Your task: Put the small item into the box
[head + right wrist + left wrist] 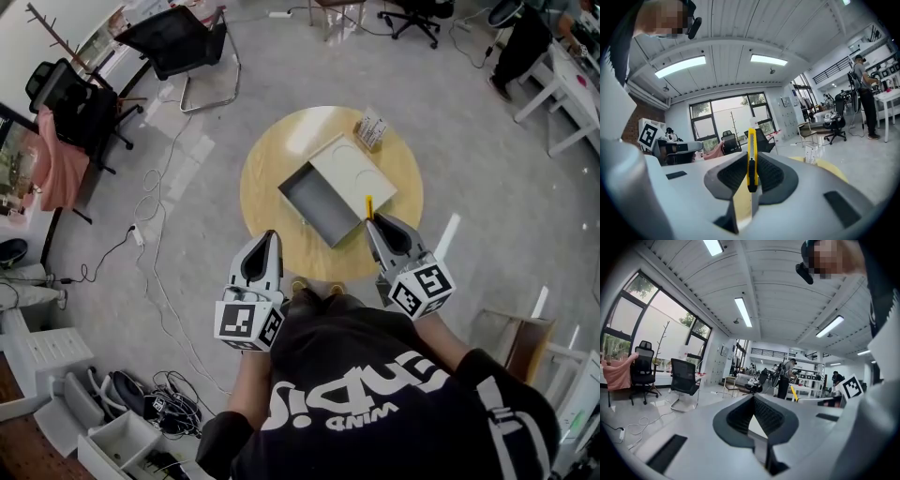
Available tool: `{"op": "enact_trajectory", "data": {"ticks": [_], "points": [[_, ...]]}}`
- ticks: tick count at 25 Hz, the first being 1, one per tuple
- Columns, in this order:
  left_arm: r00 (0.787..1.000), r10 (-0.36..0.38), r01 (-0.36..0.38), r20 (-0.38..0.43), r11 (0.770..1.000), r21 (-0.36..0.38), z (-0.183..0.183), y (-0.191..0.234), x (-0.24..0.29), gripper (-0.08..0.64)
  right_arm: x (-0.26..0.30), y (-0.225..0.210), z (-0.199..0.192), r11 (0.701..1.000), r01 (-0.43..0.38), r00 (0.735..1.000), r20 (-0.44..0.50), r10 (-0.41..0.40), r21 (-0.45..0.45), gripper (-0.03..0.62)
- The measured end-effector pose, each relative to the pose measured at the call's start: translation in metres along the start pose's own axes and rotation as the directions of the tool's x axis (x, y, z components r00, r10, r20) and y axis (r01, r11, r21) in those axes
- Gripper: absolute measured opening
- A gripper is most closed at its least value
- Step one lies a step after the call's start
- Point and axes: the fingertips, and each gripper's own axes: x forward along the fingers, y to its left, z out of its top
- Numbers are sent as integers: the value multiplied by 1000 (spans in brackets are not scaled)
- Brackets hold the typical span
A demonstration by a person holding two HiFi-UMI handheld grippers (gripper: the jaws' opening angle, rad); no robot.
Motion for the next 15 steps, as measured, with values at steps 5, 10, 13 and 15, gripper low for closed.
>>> {"op": "enact_trajectory", "data": {"ticks": [5, 10, 13, 15], "points": [[999, -38, 38, -15, 999, 8, 1, 16, 13, 9, 24, 2, -2, 1000, 12, 1000, 0, -12, 4, 55], [995, -94, 95, -30, 995, 7, 3, 22, 28, 9, 42, 2, 4, 999, 36, 999, 4, -36, -2, 55], [992, -119, 119, -35, 993, 5, 1, 26, 35, 9, 51, 0, 3, 999, 49, 999, 3, -49, -9, 55], [991, -130, 130, -35, 992, 3, 0, 27, 40, 9, 55, -2, 1, 998, 54, 999, -4, -54, -18, 55]]}}
